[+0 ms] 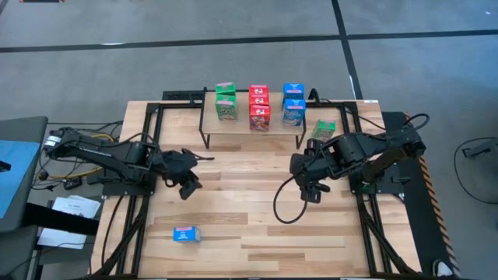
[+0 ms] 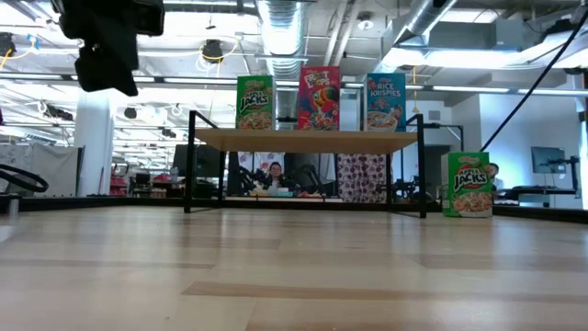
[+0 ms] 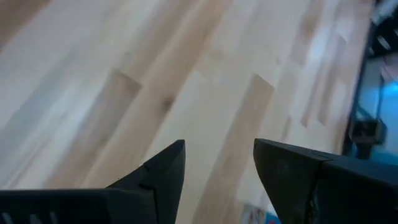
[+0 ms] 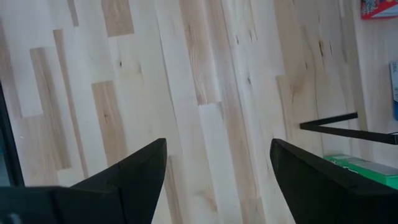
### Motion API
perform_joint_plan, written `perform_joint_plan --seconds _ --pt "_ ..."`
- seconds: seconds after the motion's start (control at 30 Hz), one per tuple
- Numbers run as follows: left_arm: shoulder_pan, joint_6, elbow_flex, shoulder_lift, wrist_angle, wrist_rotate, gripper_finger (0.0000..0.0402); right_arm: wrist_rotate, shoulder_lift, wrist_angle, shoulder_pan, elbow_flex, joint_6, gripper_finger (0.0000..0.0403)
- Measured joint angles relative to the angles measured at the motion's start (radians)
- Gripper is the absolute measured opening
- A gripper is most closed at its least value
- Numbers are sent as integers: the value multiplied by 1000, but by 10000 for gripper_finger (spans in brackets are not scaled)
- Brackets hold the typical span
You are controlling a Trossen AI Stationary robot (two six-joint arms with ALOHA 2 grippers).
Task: Stack cereal on shelf
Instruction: Put the blue cereal box on the shelf aligned with the other blue cereal boxes
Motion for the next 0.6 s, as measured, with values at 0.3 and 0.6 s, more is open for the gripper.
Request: perform_joint_plan --seconds 0.3,0.6 --pt "-177 9 0 0 142 13 179 0 0 1 -2 0 0 311" --pt "-372 -100 0 0 258 -66 179 0 0 57 -2 0 0 311"
